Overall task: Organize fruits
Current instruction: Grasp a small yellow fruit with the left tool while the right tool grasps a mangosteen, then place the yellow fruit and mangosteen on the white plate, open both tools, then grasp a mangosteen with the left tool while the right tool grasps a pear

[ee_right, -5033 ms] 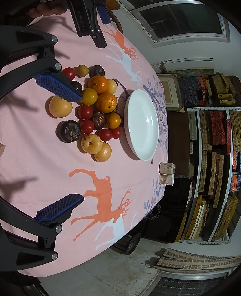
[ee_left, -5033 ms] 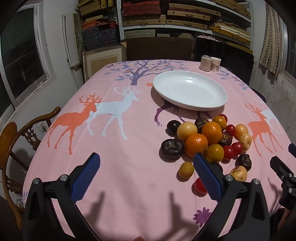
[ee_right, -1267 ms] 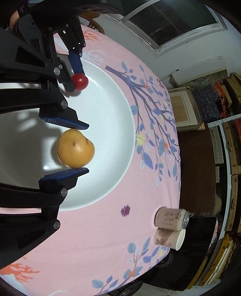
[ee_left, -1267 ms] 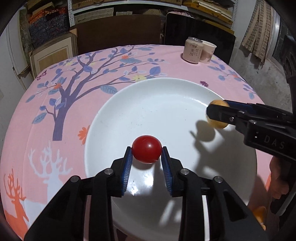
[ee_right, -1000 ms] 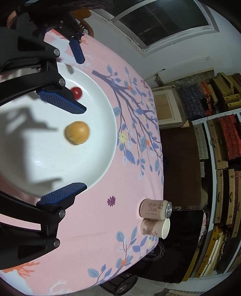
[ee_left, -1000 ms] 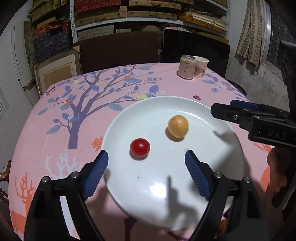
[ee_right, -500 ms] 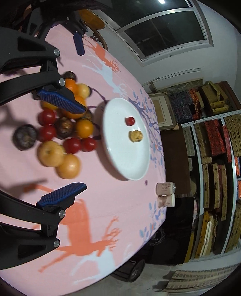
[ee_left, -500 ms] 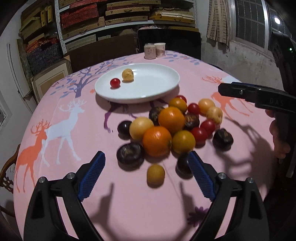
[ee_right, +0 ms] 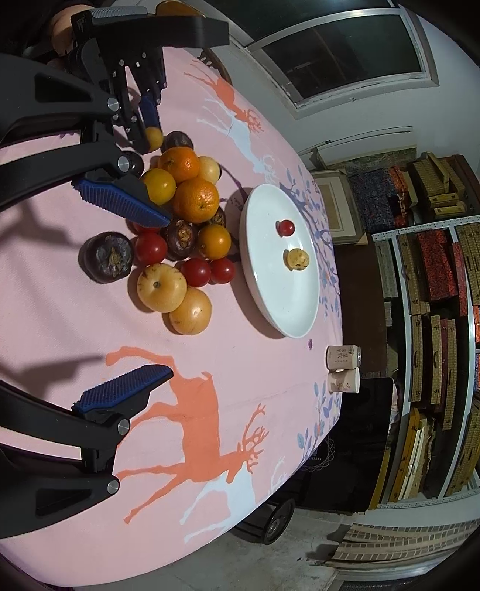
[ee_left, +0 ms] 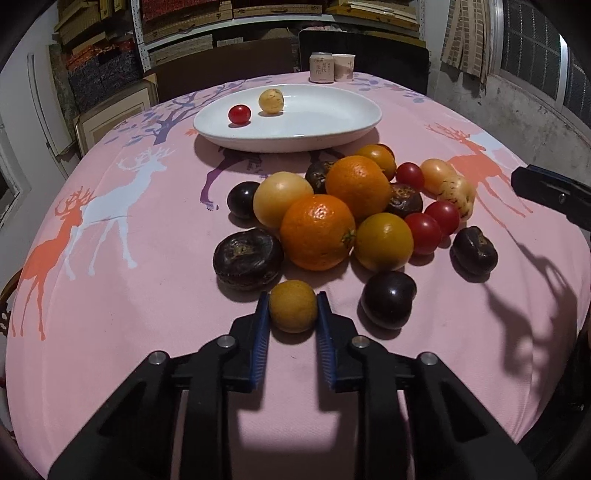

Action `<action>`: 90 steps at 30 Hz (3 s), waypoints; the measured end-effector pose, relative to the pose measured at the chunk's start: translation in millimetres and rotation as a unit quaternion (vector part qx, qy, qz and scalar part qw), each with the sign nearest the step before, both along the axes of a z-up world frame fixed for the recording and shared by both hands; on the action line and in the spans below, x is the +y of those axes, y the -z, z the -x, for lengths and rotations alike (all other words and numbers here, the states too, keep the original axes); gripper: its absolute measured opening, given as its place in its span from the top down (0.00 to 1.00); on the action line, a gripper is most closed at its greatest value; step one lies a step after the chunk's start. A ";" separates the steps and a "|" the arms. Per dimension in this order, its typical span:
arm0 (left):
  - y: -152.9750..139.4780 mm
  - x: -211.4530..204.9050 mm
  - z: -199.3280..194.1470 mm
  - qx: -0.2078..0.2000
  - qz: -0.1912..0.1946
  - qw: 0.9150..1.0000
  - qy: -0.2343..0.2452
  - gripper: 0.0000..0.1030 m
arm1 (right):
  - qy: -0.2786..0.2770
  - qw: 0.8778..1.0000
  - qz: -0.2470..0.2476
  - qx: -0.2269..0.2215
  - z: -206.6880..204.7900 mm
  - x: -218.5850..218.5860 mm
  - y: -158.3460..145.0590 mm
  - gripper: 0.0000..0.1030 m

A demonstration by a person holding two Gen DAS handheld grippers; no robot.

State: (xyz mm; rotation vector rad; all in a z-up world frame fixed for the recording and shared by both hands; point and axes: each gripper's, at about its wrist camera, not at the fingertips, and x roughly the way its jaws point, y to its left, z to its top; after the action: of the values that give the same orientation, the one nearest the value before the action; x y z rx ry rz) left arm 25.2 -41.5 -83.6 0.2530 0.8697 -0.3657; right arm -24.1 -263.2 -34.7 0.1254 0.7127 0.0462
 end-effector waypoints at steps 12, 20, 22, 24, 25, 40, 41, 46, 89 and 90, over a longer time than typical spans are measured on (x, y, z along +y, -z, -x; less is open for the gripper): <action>-15.0 16.5 11.7 -0.007 0.045 0.999 -0.010 0.77 | -0.092 0.994 0.021 0.062 -5.2 33.8 32.0 0.28; -16.2 18.3 16.0 -0.010 0.047 0.999 -0.012 0.77 | -0.087 0.991 0.028 0.095 -23.6 43.4 48.9 0.58; -15.8 19.2 16.2 -0.009 0.047 0.999 -0.013 0.77 | -0.084 0.991 0.048 0.088 -21.9 47.2 49.2 0.61; -15.6 19.7 15.5 -0.008 0.048 0.999 -0.014 0.77 | -0.085 0.991 0.050 0.086 -20.2 47.0 48.7 0.61; -15.5 19.8 15.3 -0.008 0.048 0.999 -0.014 0.77 | -0.084 0.992 0.049 0.085 -19.7 46.3 48.4 0.62; -27.0 20.6 19.9 -0.020 0.054 0.998 -0.013 0.77 | -0.105 0.993 0.016 0.056 -5.3 41.9 27.8 0.62; -28.7 20.2 19.1 -0.021 0.055 0.998 -0.012 0.77 | -0.105 0.993 0.010 0.055 -6.4 39.8 25.8 0.62; -42.3 16.0 7.1 -0.025 0.062 0.998 -0.006 0.77 | -0.099 0.994 0.008 0.042 -15.9 31.4 9.4 0.62; -63.2 7.7 -121.2 -0.010 0.075 0.997 0.002 0.24 | -0.079 0.997 0.009 0.008 -162.6 12.5 -36.0 0.40; -60.9 11.7 -108.1 -0.011 0.072 0.997 0.005 0.24 | -0.078 0.997 0.003 0.007 -145.7 10.1 -34.2 0.40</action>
State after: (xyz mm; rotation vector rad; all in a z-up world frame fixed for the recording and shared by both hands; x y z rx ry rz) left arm 133.3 -29.9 -22.7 0.1281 0.8169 -0.4331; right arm 121.6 -253.1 -0.5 0.0635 0.7349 0.1931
